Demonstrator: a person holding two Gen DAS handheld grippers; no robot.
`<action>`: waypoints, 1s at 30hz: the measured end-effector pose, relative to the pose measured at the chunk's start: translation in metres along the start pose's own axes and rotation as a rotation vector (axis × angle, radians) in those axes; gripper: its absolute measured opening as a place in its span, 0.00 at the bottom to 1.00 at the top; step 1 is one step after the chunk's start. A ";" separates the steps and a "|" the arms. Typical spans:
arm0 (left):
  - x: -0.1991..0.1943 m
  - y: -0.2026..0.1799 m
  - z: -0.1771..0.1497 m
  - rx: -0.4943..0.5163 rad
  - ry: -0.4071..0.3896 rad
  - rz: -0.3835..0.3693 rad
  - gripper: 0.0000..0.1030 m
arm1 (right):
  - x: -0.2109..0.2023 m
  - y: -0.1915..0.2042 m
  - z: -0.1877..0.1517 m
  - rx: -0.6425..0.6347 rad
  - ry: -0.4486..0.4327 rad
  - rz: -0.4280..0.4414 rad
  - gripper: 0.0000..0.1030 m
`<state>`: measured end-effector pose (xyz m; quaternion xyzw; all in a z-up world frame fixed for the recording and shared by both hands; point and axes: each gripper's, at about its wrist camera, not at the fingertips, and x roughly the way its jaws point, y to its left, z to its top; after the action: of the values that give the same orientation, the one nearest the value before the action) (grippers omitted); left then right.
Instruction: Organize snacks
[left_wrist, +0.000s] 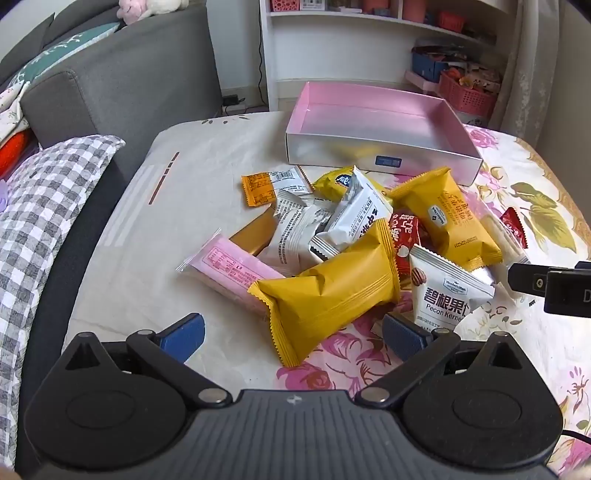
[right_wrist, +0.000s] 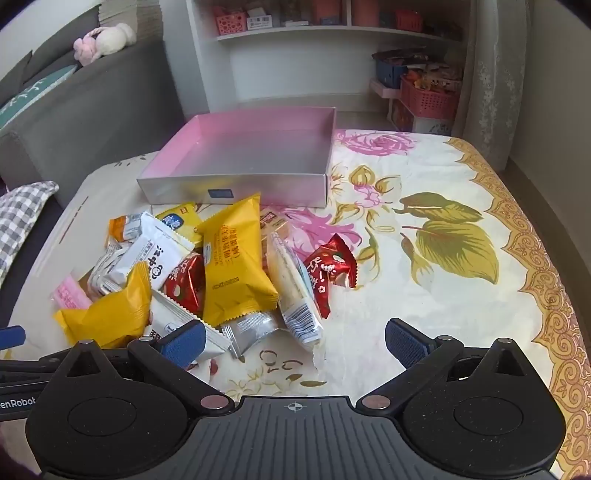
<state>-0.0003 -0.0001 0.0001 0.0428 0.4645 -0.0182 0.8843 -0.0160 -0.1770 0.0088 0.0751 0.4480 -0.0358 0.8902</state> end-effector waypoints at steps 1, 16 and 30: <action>0.000 0.000 0.000 -0.002 -0.001 0.004 1.00 | 0.001 0.001 0.000 -0.005 -0.006 -0.008 1.00; -0.005 0.003 0.002 -0.007 -0.015 0.009 1.00 | 0.001 0.005 -0.005 -0.019 -0.012 -0.010 1.00; -0.004 0.004 0.003 -0.017 -0.019 0.016 1.00 | 0.003 0.008 -0.005 -0.023 -0.006 -0.026 1.00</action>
<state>0.0007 0.0040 0.0054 0.0385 0.4560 -0.0077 0.8891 -0.0170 -0.1687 0.0039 0.0588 0.4465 -0.0424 0.8919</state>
